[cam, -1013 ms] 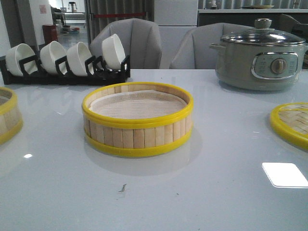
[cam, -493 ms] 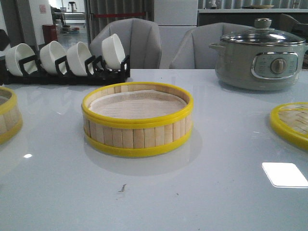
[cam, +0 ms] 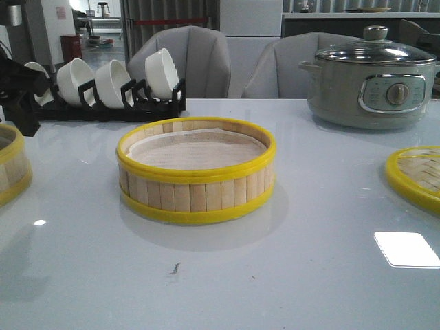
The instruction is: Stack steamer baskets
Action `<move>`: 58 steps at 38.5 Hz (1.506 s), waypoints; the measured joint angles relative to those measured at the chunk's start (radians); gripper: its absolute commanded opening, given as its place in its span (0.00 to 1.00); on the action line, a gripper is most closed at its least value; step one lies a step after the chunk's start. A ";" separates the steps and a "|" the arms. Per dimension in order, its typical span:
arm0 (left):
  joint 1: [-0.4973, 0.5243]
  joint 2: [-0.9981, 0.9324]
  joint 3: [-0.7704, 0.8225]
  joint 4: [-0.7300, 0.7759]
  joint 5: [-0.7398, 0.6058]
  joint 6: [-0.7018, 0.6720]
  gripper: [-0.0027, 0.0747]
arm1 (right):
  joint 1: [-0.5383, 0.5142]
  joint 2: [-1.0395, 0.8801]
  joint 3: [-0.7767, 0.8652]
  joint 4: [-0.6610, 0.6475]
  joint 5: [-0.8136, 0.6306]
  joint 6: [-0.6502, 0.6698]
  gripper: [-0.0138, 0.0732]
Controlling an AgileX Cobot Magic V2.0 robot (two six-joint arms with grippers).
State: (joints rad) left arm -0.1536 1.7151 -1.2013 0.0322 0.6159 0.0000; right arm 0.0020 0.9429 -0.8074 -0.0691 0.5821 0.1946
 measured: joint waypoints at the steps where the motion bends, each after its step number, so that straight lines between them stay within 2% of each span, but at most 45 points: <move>1: 0.002 0.006 -0.004 0.002 -0.003 0.000 0.56 | 0.000 0.000 0.000 0.000 0.000 0.000 0.61; 11: 0.046 0.077 -0.006 0.004 -0.005 0.000 0.56 | 0.000 0.000 0.000 0.000 0.000 0.000 0.61; 26: 0.052 0.135 -0.006 -0.008 -0.029 0.000 0.54 | 0.000 0.000 0.000 0.000 0.000 0.000 0.61; 29: 0.052 0.139 -0.006 -0.009 -0.029 0.000 0.47 | 0.000 0.000 0.000 0.000 0.000 0.000 0.61; 31: 0.052 0.141 -0.006 -0.011 -0.030 0.000 0.40 | 0.000 0.000 0.000 0.000 0.000 0.000 0.61; 35: 0.052 0.141 -0.006 -0.012 -0.031 0.000 0.16 | 0.000 0.000 0.000 0.002 0.000 0.000 0.61; 36: 0.052 0.141 -0.006 -0.012 -0.031 0.000 0.13 | 0.000 0.000 0.000 0.002 0.000 0.000 0.61; 42: 0.052 0.145 -0.025 -0.018 -0.024 0.000 0.16 | 0.000 0.000 0.000 0.002 -0.002 0.000 0.61; 48: 0.029 0.145 -0.107 -0.020 0.059 0.000 0.16 | 0.000 0.000 0.000 0.002 -0.004 0.000 0.61; 58: -0.139 0.145 -0.314 -0.022 0.159 0.000 0.16 | 0.000 0.000 0.000 0.002 -0.004 0.000 0.61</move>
State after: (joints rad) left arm -0.2922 1.8606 -1.5154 0.0100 0.7745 0.0000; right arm 0.0020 0.9429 -0.8074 -0.0674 0.5781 0.1946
